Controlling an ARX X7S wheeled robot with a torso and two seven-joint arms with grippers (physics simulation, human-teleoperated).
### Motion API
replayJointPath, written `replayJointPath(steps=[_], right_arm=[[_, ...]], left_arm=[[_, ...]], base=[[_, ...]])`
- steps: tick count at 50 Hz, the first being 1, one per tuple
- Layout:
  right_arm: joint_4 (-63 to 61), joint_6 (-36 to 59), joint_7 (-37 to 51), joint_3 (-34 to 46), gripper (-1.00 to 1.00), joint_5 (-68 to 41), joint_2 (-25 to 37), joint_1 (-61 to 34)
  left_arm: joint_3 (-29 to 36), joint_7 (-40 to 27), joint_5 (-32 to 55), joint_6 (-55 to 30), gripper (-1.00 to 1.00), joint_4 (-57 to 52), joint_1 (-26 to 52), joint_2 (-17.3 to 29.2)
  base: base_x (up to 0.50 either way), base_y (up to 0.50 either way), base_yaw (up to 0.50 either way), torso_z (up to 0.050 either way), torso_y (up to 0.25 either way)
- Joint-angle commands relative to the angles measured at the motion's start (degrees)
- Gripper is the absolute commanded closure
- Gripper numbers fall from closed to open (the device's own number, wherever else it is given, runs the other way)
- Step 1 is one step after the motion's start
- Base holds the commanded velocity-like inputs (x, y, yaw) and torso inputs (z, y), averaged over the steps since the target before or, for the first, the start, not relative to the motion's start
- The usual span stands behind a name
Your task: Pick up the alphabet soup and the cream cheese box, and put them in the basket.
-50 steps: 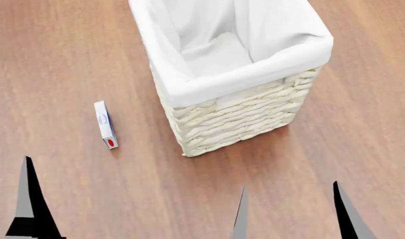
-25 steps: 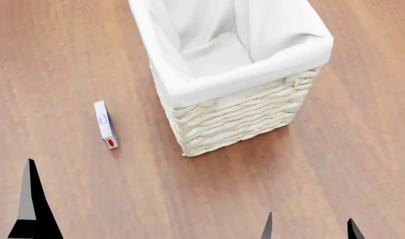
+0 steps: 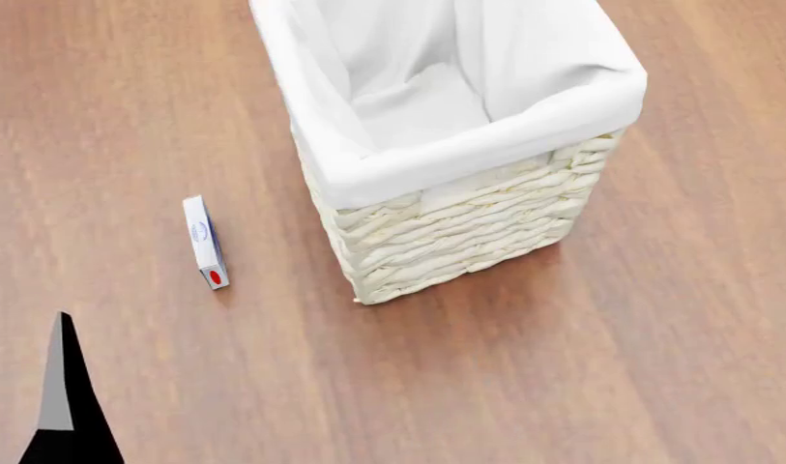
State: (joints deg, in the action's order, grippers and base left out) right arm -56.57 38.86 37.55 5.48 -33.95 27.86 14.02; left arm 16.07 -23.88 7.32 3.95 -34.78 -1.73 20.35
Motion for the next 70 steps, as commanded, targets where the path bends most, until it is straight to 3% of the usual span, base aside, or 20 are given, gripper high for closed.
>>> replayJointPath(steps=[1,13,28,70], right_arm=[[-1.19,2.86,1.96,-0.93,-1.0,-3.93,1.3,2.69],[-1.32,4.04,4.1,-2.35,-1.0,-10.11,1.55,5.12],[1.35,1.28,2.54,-1.75,-1.0,-9.95,2.14,9.99],[8.43,-0.18,-0.86,1.32,-1.0,-9.65,2.01,3.22]], left_arm=[[0.23,-0.11,0.03,0.01,-1.0,-0.05,-0.06,0.24],[0.2,-0.25,0.39,0.18,-1.0,-0.08,-0.32,0.57],[0.57,-0.29,0.97,1.1,-1.0,1.15,-0.54,0.46],[0.18,-1.58,1.11,1.43,-1.0,1.64,-0.76,1.05]], base=[[0.0,0.0,0.0,0.0,0.0],[0.0,0.0,0.0,0.0,0.0],[0.0,0.0,0.0,0.0,0.0],[0.0,0.0,0.0,0.0,0.0]])
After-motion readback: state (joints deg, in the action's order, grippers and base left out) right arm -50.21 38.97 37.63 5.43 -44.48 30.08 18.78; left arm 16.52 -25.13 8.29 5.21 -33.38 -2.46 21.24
